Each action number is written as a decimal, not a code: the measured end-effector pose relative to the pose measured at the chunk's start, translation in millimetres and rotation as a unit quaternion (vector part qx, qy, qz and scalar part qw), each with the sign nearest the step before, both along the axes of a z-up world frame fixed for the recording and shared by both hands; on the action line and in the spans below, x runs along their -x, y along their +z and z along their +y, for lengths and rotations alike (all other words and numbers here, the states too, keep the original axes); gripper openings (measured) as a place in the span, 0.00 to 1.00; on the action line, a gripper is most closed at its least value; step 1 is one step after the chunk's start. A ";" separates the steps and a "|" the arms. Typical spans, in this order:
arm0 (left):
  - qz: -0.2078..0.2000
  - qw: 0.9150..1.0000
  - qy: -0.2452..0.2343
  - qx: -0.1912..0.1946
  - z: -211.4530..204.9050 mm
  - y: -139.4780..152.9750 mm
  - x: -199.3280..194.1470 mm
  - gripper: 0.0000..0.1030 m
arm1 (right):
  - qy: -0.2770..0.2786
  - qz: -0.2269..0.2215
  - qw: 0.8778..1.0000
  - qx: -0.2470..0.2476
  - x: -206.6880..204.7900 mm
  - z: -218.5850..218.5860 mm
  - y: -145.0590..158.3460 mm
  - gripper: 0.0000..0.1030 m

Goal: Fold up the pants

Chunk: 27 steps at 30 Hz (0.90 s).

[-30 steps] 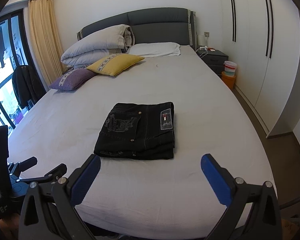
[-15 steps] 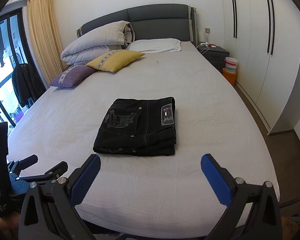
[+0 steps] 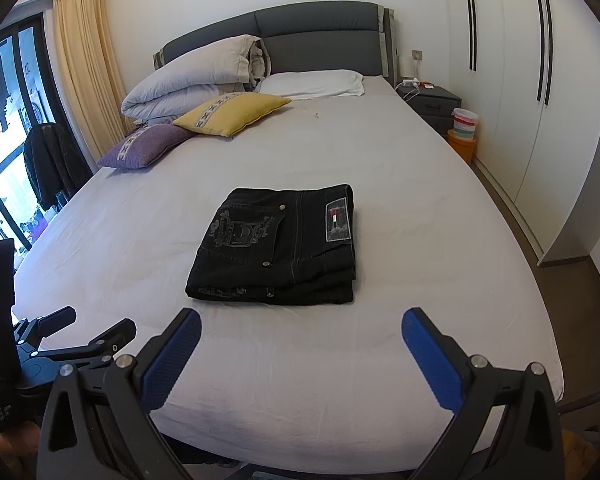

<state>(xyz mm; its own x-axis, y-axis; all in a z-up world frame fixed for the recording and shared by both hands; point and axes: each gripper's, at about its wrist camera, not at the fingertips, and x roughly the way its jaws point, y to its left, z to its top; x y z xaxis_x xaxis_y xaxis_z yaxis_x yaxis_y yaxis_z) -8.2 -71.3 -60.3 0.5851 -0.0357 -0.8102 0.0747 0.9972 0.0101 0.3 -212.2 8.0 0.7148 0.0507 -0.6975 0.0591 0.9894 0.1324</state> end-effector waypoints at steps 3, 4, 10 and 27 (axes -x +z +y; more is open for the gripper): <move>0.001 1.000 0.000 0.001 0.5 -0.9 -0.1 1.00 | 0.001 0.001 1.000 0.000 0.1 -0.4 0.8 1.00; 0.001 1.000 0.001 0.001 1.0 -1.2 -0.4 1.00 | 0.001 0.001 1.000 0.000 0.3 -0.2 0.9 1.00; 0.002 1.000 0.001 0.002 1.1 -1.9 -0.1 1.00 | 0.001 0.001 1.000 0.000 -0.3 -0.9 1.7 1.00; 0.002 1.000 -0.002 0.005 0.8 -2.2 0.8 1.00 | 0.002 0.003 1.000 -0.001 -0.4 -1.4 1.0 1.00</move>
